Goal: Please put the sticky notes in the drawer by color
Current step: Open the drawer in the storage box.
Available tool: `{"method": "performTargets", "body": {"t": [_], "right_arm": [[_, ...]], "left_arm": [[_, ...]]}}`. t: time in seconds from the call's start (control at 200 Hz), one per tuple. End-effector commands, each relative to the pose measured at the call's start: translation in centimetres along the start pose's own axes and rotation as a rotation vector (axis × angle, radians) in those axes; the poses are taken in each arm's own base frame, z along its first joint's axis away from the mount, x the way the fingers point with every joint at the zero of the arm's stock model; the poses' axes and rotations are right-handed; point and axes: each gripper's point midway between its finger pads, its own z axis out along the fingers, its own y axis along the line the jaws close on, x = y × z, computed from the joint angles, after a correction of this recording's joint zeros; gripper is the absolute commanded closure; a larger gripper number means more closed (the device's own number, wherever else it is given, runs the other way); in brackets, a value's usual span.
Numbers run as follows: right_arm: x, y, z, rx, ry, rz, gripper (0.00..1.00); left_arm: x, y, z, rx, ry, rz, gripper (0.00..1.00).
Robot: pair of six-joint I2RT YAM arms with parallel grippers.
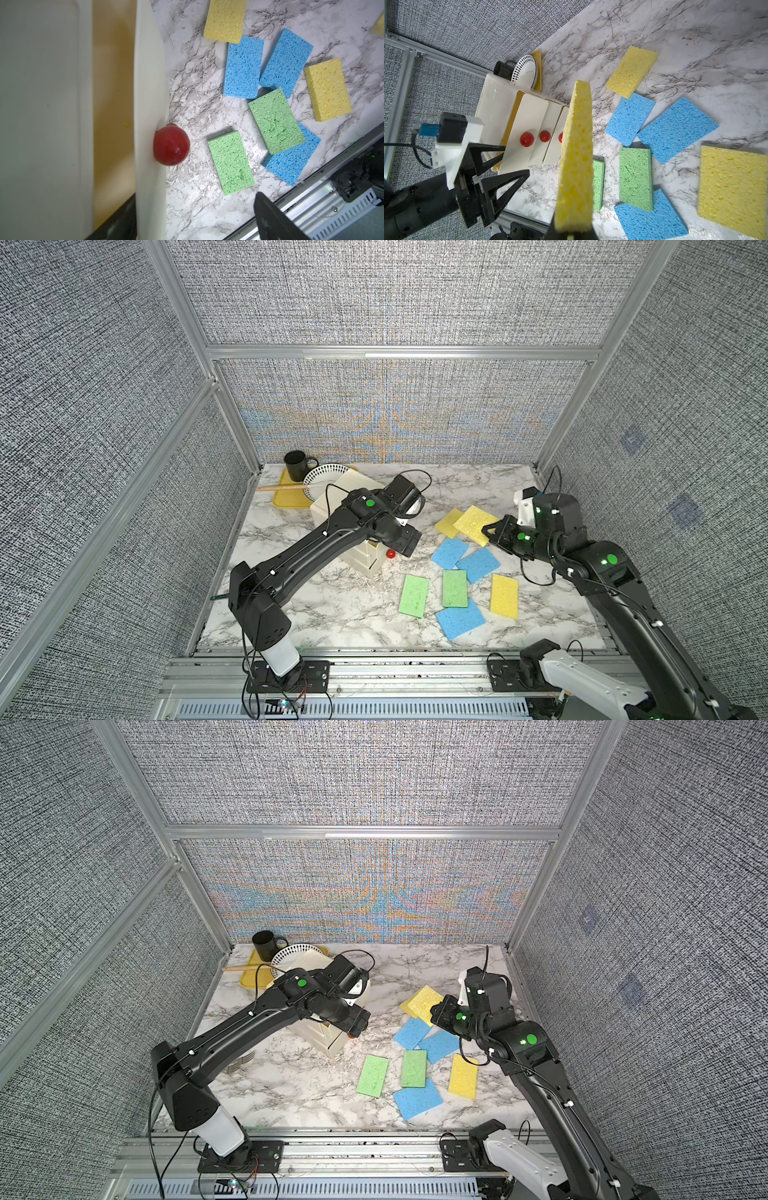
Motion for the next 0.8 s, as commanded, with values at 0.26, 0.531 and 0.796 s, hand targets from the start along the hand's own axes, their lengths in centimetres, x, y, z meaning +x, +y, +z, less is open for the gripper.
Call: {"method": "performTargets", "body": {"t": [0.26,0.531,0.796], "right_arm": [[-0.3,0.1,-0.2,-0.011,-0.013,-0.009,1.00],[-0.4,-0.1,-0.4,-0.011,-0.018,-0.008,1.00],[-0.6,-0.1,-0.6,-0.010,-0.024,-0.012,1.00]], "left_arm": [[0.0,-1.8,-1.4,0.091,-0.004,0.004,0.18],[0.1,-2.8,-1.5,0.137,-0.002,0.013,0.20],[-0.3,-4.0,-2.2,0.203,-0.028,0.018,0.20]]}}
